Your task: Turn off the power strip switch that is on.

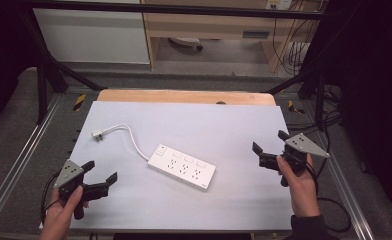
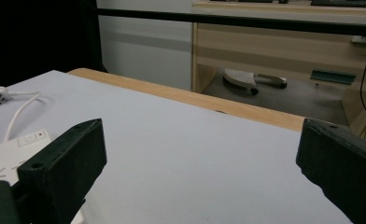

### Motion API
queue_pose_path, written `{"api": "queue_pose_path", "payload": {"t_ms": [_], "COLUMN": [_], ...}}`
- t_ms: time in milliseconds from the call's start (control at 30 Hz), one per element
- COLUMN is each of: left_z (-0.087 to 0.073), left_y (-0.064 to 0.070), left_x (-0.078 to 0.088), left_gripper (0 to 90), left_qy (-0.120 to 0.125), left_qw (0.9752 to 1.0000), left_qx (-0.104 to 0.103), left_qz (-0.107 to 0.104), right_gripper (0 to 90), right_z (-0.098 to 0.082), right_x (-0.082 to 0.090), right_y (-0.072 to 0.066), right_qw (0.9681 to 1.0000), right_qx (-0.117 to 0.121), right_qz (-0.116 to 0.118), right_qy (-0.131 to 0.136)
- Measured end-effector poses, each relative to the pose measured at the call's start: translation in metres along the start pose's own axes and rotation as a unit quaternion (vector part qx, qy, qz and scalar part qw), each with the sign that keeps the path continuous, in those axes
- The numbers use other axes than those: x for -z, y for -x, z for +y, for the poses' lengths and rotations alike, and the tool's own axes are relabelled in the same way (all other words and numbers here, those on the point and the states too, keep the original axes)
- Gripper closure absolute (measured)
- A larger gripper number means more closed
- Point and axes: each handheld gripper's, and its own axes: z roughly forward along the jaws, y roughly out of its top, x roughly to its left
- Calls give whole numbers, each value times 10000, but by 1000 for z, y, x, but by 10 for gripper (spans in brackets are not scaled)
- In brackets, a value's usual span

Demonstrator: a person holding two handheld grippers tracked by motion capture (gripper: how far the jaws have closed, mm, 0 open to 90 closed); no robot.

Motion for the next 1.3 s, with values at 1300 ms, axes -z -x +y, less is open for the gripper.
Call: {"api": "queue_pose_path", "payload": {"t_ms": [1300], "left_z": [0], "left_y": [1], "left_x": [-1], "left_gripper": [57], "left_qy": [-31], "left_qw": [10000], "left_qx": [-68], "left_qz": [-17], "right_gripper": [28], "right_z": [-71], "right_x": [-8], "right_y": [16], "right_qw": [9973], "right_qx": [-248], "right_qz": [196], "right_qy": [-666]}}
